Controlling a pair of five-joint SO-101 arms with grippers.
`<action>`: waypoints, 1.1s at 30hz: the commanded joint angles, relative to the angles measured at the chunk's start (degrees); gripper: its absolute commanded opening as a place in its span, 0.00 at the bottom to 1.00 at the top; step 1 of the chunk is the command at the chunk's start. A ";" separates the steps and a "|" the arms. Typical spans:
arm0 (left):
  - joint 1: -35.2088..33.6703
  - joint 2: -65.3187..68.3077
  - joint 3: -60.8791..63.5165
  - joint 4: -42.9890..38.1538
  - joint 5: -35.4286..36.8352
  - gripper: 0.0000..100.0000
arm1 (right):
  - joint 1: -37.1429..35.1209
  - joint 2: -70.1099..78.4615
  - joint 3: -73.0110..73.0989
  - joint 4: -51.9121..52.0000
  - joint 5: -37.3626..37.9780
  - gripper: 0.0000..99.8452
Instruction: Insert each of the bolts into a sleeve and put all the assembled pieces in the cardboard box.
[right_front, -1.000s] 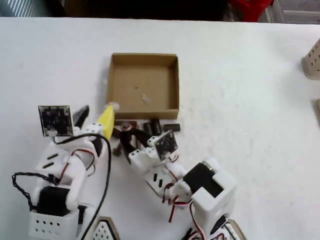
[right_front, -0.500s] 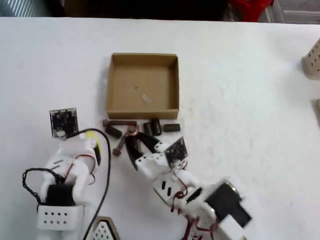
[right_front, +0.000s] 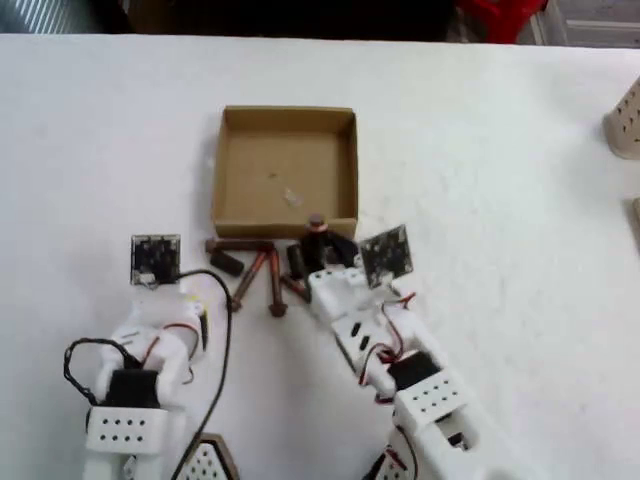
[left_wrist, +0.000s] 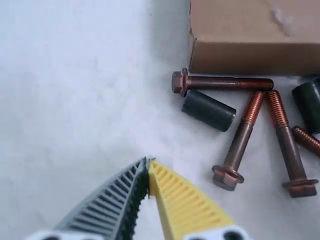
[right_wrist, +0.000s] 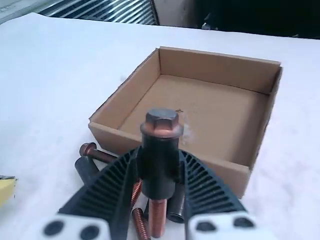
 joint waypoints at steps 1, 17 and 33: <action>-0.22 -0.40 -0.44 -1.32 -0.70 0.02 | 1.98 -9.98 -9.41 21.76 8.70 0.02; -0.22 -0.40 -0.35 -1.32 -0.70 0.02 | 11.47 21.14 -39.74 33.27 9.23 0.02; -0.57 -0.40 -0.44 -1.32 -1.05 0.02 | 12.09 61.05 -83.96 50.24 9.05 0.02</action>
